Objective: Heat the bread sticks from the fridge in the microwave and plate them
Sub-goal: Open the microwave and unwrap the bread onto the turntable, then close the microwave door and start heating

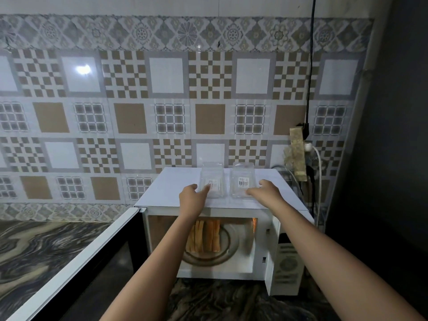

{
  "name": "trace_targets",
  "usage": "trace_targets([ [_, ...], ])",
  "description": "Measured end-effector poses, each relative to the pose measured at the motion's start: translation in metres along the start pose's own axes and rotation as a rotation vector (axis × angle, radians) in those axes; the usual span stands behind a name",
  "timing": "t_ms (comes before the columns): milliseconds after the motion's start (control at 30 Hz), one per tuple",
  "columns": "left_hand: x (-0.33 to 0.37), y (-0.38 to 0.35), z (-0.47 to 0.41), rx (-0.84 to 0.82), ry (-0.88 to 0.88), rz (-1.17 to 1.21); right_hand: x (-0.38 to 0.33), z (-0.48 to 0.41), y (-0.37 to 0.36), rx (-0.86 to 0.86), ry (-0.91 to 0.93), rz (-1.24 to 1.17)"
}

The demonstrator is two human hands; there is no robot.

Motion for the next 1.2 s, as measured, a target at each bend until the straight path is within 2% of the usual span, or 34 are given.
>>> trace_targets([
  [167,-0.007,0.009,0.044,0.084,-0.032,0.063,0.011,0.028,-0.002,0.041,0.011,-0.041],
  [300,-0.012,0.025,0.097,0.174,-0.108,0.061,0.023,0.057,-0.017,0.101,0.093,-0.061],
  [433,-0.025,0.044,0.158,0.357,-0.211,-0.04,0.02,0.086,-0.05,0.012,0.186,-0.013],
  [533,-0.033,0.064,0.209,0.508,-0.368,-0.08,0.003,0.109,-0.086,-0.049,0.253,0.006],
  [667,-0.044,0.105,0.271,0.691,-0.562,-0.102,-0.036,0.145,-0.147,-0.148,0.43,0.055],
  [767,-0.068,0.145,0.31,0.906,-0.543,-0.048,-0.067,0.182,-0.197,-0.266,0.574,0.046],
  [867,-0.101,0.181,0.339,1.084,-0.431,0.206,-0.098,0.22,-0.24,-0.333,0.706,0.007],
  [967,-0.141,0.195,0.352,1.011,-0.208,0.288,-0.121,0.253,-0.278,-0.36,0.835,0.056],
  [1100,-0.188,0.189,0.347,0.623,0.024,0.399,-0.13,0.273,-0.315,-0.399,0.915,0.276],
  [1200,-0.189,0.179,0.353,0.503,0.07,0.465,-0.121,0.274,-0.323,-0.363,0.92,0.402],
])
Point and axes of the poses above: each hand's wrist, its own z-axis away from the middle knuckle, its own y-axis out of the back of the hand, x = y × z, the point moved 3 cm from there along -z, towards the middle knuckle, and after that the axes turned 15 degrees about -x, right-handed, at the moved point
